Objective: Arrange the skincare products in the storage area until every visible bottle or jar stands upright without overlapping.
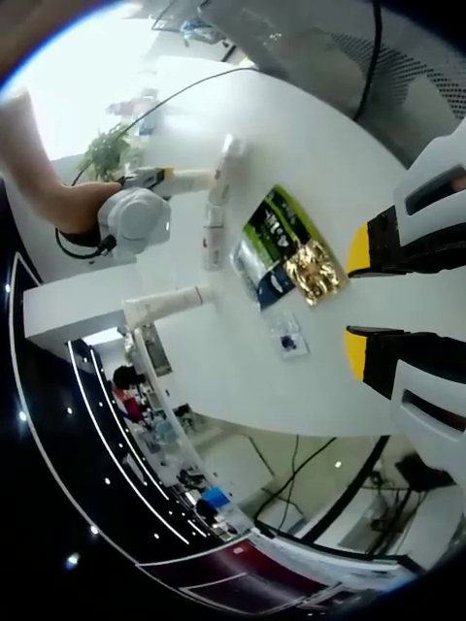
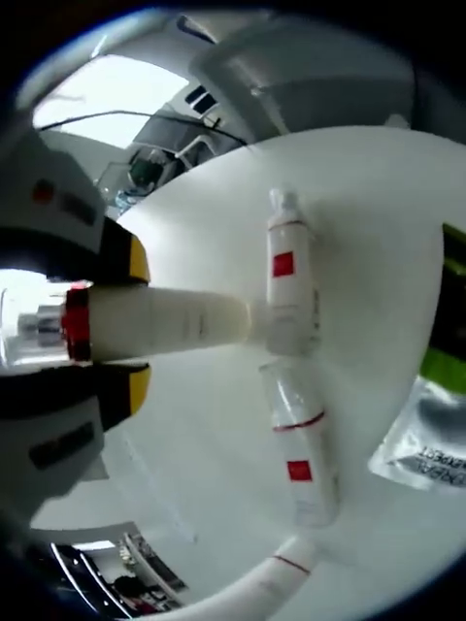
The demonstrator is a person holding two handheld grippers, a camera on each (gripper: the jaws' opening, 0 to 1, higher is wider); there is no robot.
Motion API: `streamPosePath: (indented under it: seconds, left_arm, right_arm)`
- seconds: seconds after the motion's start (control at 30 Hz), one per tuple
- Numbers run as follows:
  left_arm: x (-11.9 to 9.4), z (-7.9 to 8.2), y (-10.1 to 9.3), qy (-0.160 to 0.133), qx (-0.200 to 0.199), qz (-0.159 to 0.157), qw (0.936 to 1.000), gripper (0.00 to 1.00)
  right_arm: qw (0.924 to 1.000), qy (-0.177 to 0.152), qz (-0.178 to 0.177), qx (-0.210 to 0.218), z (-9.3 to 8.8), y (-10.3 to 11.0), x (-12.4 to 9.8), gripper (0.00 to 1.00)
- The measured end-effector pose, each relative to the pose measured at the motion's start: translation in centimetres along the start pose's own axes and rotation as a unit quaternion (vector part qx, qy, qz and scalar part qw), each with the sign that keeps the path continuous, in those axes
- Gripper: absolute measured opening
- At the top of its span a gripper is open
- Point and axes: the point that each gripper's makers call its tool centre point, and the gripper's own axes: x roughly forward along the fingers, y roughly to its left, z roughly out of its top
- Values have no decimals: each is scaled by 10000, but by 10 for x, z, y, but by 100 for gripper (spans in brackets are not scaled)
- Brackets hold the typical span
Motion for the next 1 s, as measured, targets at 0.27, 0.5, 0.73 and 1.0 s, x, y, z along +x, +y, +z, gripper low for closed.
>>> streamPosePath:
  seconds: [0.27, 0.5, 0.73, 1.0]
  left_arm:
    - [0, -1, -1, 38, 32, -18, 10000, 21]
    - [1, -1, 0, 51, 52, -32, 10000, 21]
    - [1, -2, -1, 99, 85, -48, 9999, 21]
    - [3, -6, -4, 199, 112, -103, 9997, 21]
  right_arm:
    - [9999, -24, 125, 81, 2, 8, 3, 36]
    - [9999, -75, 75, 115, 0, 6, 1, 38]
    - [9999, -127, 18, 110, -2, 4, 0, 41]
    - [9940, -769, -755, 159, -5, -19, -22, 65]
